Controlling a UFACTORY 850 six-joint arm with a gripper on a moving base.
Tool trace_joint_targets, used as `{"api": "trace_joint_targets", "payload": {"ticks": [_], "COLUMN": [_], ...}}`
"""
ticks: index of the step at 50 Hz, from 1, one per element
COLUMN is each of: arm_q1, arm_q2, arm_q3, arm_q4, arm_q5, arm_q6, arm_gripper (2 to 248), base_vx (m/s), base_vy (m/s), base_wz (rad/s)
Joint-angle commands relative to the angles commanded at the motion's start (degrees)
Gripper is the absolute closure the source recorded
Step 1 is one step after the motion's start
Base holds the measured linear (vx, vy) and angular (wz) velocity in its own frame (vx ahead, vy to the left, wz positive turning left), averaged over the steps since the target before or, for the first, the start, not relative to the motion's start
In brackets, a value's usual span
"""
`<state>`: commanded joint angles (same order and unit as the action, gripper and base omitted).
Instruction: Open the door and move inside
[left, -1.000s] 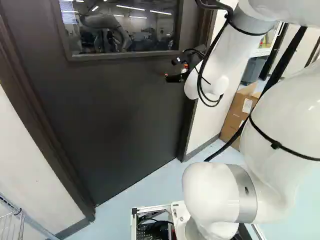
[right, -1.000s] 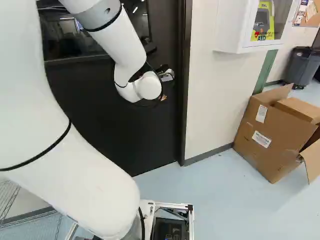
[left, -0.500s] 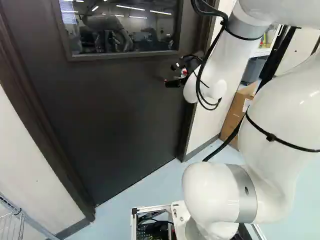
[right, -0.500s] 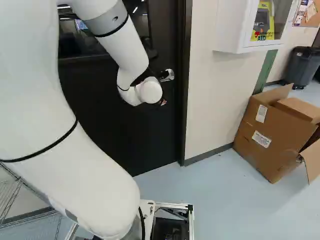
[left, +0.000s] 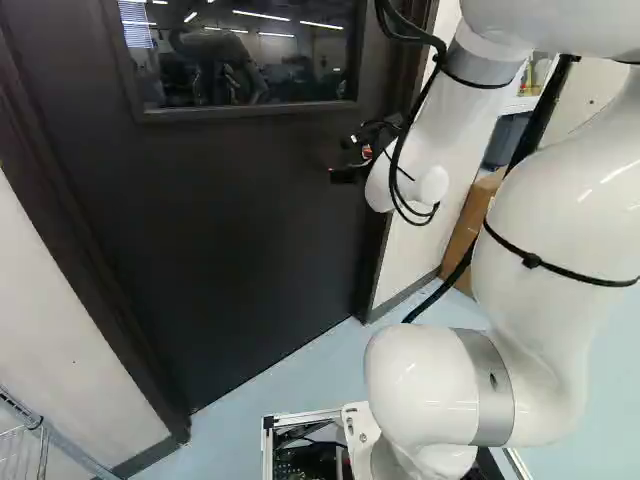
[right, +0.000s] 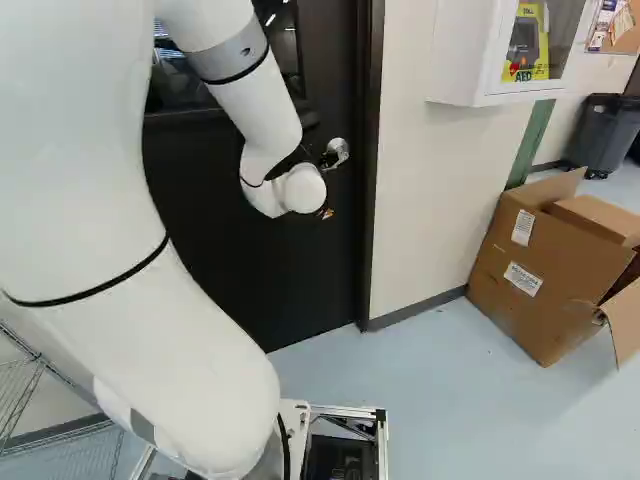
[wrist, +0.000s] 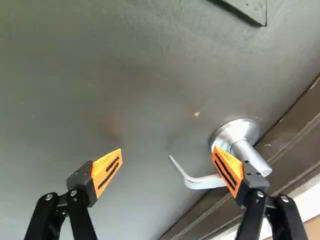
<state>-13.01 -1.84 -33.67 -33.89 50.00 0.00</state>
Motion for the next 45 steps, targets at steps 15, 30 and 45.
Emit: {"api": "trace_joint_targets", "payload": {"ticks": [15, 30, 45], "arm_q1": [0.0, 0.2, 1.5], "arm_q2": [-2.0, -4.5, -9.7], "arm_q3": [0.1, -0.4, -3.9], "arm_q4": [0.0, 0.0, 0.0], "arm_q5": [0.0, 0.0, 0.0], "arm_q6": [0.0, 0.0, 0.0], "arm_gripper": [3, 3, 3], "base_vx": [0.0, 0.0, 0.0], "base_vy": [0.0, 0.0, 0.0], "base_wz": [0.0, 0.0, 0.0]}}
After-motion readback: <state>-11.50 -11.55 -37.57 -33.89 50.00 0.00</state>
